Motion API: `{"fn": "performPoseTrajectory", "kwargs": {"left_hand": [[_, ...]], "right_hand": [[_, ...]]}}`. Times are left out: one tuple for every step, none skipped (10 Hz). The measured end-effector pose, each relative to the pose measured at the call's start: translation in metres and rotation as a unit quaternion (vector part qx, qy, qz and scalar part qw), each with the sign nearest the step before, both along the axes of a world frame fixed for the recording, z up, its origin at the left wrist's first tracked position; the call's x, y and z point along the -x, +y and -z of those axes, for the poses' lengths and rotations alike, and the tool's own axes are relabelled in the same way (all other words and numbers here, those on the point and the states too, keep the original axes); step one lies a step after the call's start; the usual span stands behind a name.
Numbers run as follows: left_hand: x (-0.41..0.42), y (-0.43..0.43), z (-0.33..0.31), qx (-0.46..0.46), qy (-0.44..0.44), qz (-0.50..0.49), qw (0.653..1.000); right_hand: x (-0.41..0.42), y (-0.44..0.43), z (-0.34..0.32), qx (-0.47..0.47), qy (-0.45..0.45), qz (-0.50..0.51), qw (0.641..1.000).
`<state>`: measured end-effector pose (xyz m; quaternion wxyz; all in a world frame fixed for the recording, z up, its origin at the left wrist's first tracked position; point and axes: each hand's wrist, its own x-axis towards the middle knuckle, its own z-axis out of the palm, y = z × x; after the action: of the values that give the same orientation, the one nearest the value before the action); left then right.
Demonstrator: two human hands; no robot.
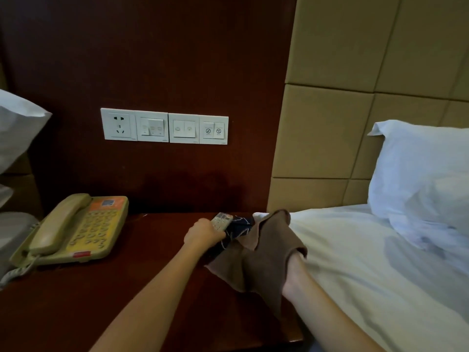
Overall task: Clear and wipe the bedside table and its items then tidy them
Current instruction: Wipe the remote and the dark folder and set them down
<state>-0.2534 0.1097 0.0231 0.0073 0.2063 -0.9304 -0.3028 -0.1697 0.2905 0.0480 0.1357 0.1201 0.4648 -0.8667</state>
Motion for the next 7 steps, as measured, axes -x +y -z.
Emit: {"fn": "performPoseTrajectory", "kwargs": {"left_hand": [[-0.029,-0.027,-0.012,-0.046,0.084,-0.007,0.995],[-0.077,-0.044,-0.025,-0.044,0.230,0.028,0.972],[-0.133,-0.054,-0.037,-0.065,0.345,0.041,0.935],[-0.170,-0.069,-0.032,-0.136,0.399,0.020,0.907],[-0.194,-0.084,-0.024,-0.191,0.425,-0.008,0.885],[-0.213,-0.090,-0.022,-0.273,0.425,-0.027,0.862],[-0.227,-0.091,-0.018,-0.320,0.426,-0.034,0.846]], "right_hand": [[0.018,-0.028,0.011,-0.239,0.131,-0.080,0.959],[0.014,-0.072,0.007,-0.368,0.371,-0.122,0.844],[-0.004,-0.124,-0.014,-0.416,0.451,-0.168,0.772],[-0.015,-0.153,-0.024,-0.385,0.437,-0.197,0.788],[-0.024,-0.171,-0.029,-0.406,0.484,-0.226,0.741],[-0.025,-0.183,-0.027,-0.393,0.513,-0.216,0.732],[-0.025,-0.187,-0.029,-0.371,0.510,-0.158,0.760]]}}
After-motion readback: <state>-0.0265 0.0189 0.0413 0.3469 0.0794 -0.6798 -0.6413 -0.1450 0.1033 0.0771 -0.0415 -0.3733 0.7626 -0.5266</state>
